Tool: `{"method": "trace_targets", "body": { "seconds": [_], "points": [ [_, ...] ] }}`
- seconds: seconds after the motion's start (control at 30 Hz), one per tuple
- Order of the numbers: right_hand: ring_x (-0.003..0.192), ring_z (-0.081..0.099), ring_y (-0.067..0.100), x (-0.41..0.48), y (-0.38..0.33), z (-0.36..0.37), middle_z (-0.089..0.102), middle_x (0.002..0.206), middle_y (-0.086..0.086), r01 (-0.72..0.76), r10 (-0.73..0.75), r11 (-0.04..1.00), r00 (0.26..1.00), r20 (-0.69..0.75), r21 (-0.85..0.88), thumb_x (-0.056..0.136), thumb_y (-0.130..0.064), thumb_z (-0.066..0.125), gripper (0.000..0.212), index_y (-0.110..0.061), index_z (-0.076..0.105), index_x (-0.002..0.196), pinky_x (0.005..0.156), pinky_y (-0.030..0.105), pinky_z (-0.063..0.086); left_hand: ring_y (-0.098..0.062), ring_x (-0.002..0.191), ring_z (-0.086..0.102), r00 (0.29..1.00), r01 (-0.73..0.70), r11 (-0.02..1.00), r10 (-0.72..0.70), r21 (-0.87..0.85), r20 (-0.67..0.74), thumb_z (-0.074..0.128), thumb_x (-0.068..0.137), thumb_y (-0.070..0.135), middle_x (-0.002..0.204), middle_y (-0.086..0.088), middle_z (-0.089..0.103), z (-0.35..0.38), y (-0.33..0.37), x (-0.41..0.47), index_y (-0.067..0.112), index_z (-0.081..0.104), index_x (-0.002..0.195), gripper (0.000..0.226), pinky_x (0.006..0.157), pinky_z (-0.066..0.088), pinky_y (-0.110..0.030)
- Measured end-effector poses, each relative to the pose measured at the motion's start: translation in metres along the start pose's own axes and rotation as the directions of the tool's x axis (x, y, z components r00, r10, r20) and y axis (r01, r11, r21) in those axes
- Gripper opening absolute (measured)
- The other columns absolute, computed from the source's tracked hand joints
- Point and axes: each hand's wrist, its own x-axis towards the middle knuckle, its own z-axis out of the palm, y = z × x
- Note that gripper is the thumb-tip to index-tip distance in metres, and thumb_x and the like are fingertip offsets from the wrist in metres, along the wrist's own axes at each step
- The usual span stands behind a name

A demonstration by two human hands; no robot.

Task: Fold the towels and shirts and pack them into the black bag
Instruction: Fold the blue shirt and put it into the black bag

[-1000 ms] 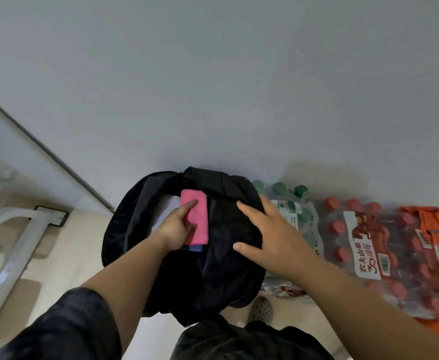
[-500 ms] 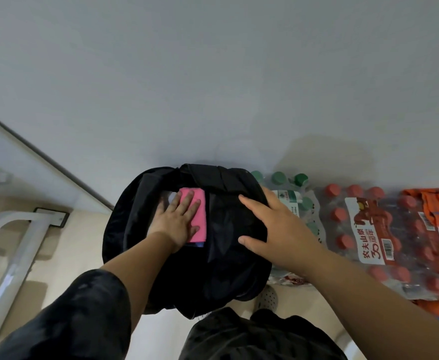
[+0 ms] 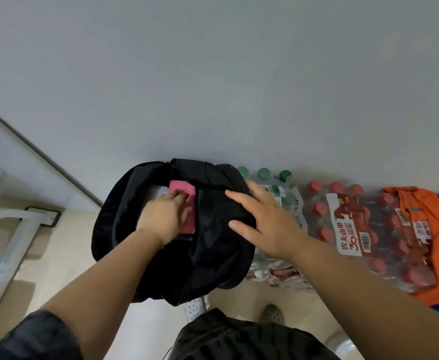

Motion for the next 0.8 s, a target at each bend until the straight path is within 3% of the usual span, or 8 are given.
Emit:
{"method": "trace_targets", "body": {
  "seconds": [0.07,0.1,0.2,0.27,0.37,0.57,0.67,0.8],
  "points": [
    [0.151,0.012,0.01,-0.001,0.003,0.0,0.011,0.164,-0.011,0.016,-0.016,1.0,1.0,-0.003,0.023,0.097,-0.055,0.053,0.061,-0.046,0.029,0.152,0.12,0.03,0.019,-0.033,0.092,0.066,0.955,-0.013,0.987,-0.035,-0.162,-0.293,0.04,0.096,0.047,0.104,-0.007,0.07,-0.021,0.011,-0.024,0.016,0.07,0.106,0.045,0.076,0.054,-0.044],
    [0.151,0.014,0.009,-0.002,0.006,-0.001,0.013,0.164,-0.01,0.037,-0.037,0.999,0.999,-0.014,0.03,0.097,-0.055,0.052,0.061,-0.044,0.03,0.152,0.121,0.033,0.022,-0.032,0.086,0.066,0.906,-0.045,0.977,-0.048,-0.209,-0.42,0.043,0.096,0.042,0.096,-0.006,0.07,-0.033,0.02,-0.035,0.013,0.071,0.098,0.04,0.073,0.054,-0.043],
    [0.15,0.019,0.009,-0.011,0.017,-0.006,0.018,0.163,-0.011,0.091,-0.088,0.992,0.995,-0.036,0.091,0.098,-0.054,0.051,0.058,-0.042,0.033,0.152,0.12,0.04,0.029,-0.026,0.092,0.062,0.77,-0.177,0.962,0.002,-0.209,-0.638,0.056,0.095,0.026,0.099,-0.008,0.069,-0.07,0.06,-0.057,0.006,0.072,0.098,0.026,0.085,0.047,-0.033],
    [0.151,0.017,0.008,-0.023,0.031,-0.012,0.016,0.163,-0.014,0.078,-0.076,0.989,0.997,-0.018,0.124,0.099,-0.051,0.051,0.057,-0.044,0.031,0.152,0.121,0.04,0.026,-0.027,0.098,0.06,0.729,-0.255,0.955,0.087,-0.152,-0.679,0.06,0.093,0.024,0.104,-0.01,0.069,-0.088,0.098,-0.059,0.003,0.072,0.102,0.026,0.091,0.045,-0.034],
    [0.151,0.015,0.012,-0.046,0.066,-0.029,0.011,0.165,-0.015,0.038,-0.039,0.997,0.999,0.009,0.064,0.099,-0.052,0.05,0.061,-0.042,0.025,0.154,0.122,0.042,0.024,-0.033,0.102,0.06,0.76,-0.298,0.952,0.191,-0.072,-0.621,0.061,0.092,0.032,0.113,-0.011,0.065,-0.093,0.159,-0.051,0.007,0.07,0.11,0.033,0.094,0.046,-0.044],
    [0.15,0.017,0.018,-0.125,0.189,-0.082,0.015,0.165,-0.01,-0.046,0.049,0.998,0.996,-0.073,0.038,0.096,-0.052,0.056,0.061,-0.037,0.036,0.152,0.122,0.042,0.023,-0.031,0.106,0.059,0.875,-0.312,0.948,0.263,-0.057,-0.406,0.052,0.087,0.049,0.12,-0.007,0.061,-0.053,0.303,-0.028,0.016,0.067,0.118,0.048,0.094,0.047,-0.043],
    [0.148,0.025,0.023,-0.174,0.254,-0.11,0.023,0.163,-0.002,-0.134,0.133,0.991,0.979,-0.152,0.003,0.092,-0.059,0.053,0.062,-0.033,0.044,0.148,0.121,0.045,0.025,-0.027,0.111,0.056,0.924,-0.311,0.95,0.297,-0.024,-0.24,0.049,0.085,0.054,0.124,-0.002,0.056,-0.023,0.376,-0.011,0.024,0.061,0.125,0.051,0.096,0.048,-0.043],
    [0.138,0.041,0.028,-0.242,0.327,-0.14,0.042,0.153,0.003,-0.271,0.253,0.962,0.907,-0.337,-0.007,0.087,-0.065,0.043,0.064,-0.03,0.056,0.138,0.112,0.049,0.037,-0.029,0.111,0.056,0.927,-0.367,0.93,0.366,0.007,-0.079,0.049,0.081,0.058,0.126,0.0,0.055,0.014,0.459,0.007,0.028,0.057,0.126,0.055,0.094,0.049,-0.044]
  ]
}}
